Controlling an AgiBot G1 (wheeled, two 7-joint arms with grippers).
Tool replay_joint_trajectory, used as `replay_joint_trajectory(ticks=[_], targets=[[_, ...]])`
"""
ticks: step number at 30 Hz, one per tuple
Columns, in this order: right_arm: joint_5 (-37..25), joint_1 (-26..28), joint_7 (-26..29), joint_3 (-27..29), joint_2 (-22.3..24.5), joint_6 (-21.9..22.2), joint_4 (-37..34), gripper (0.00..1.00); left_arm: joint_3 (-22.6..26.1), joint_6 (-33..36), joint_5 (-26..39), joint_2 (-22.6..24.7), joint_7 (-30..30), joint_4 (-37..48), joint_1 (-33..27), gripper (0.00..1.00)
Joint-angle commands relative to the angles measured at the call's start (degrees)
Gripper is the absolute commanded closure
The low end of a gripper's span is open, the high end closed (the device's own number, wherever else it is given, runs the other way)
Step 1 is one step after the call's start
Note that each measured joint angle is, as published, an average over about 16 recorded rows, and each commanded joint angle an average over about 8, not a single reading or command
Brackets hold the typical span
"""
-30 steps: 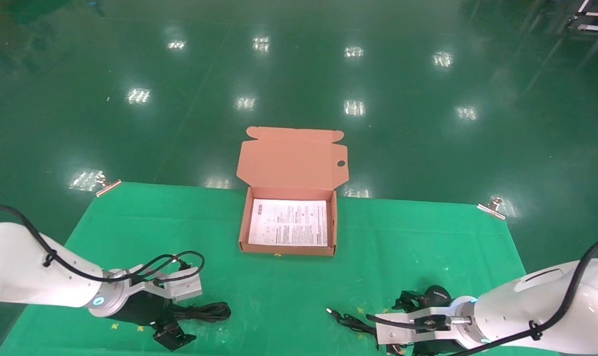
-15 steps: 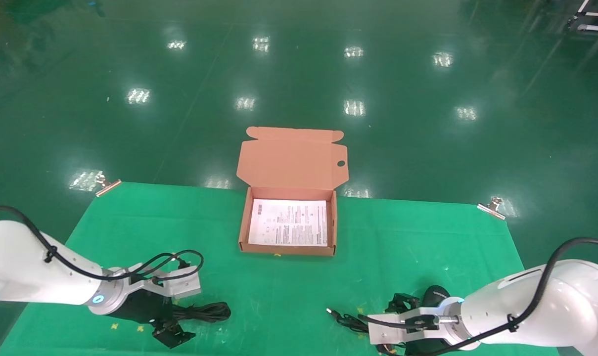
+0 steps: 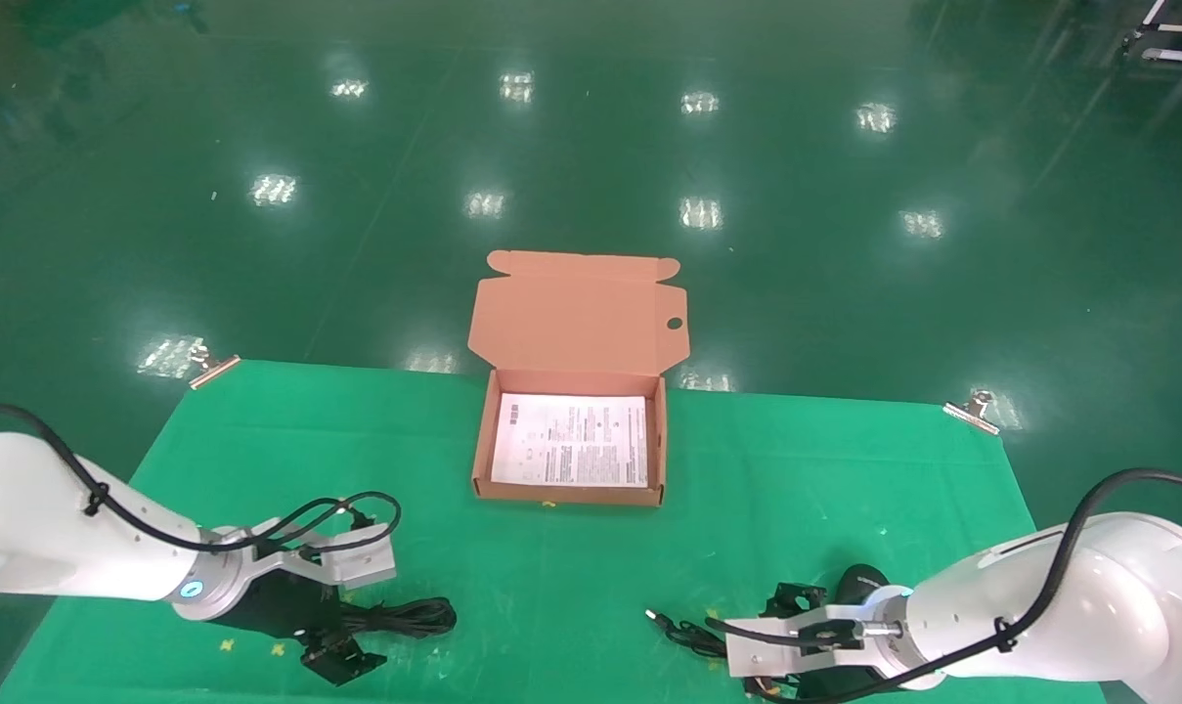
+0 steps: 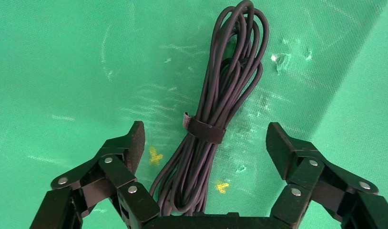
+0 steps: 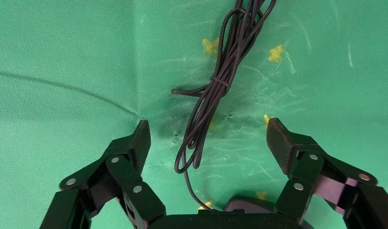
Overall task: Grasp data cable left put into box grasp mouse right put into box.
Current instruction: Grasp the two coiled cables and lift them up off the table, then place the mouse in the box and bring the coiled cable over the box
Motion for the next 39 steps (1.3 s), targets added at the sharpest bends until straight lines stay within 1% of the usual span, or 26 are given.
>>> replay_joint_trajectory(ticks=[1, 33, 39], targets=[[0.0, 0.0, 0.0, 0.0, 0.1, 0.0, 0.1, 1.0, 0.0, 0.0, 0.0, 0.0, 0.0, -0.1, 0.0, 1.0], [0.0, 0.1, 0.1, 0.1, 0.3, -0.2, 0.6, 1.0, -0.1, 0.1, -0.1, -0.2, -0.2, -0.5, 0.2, 1.0], [0.2, 1.3, 0.2, 0.9, 1.3, 0.2, 1.7, 1.0, -0.4, -0.4, -0.4, -0.8, 0.6, -1.0, -0.2, 1.0]])
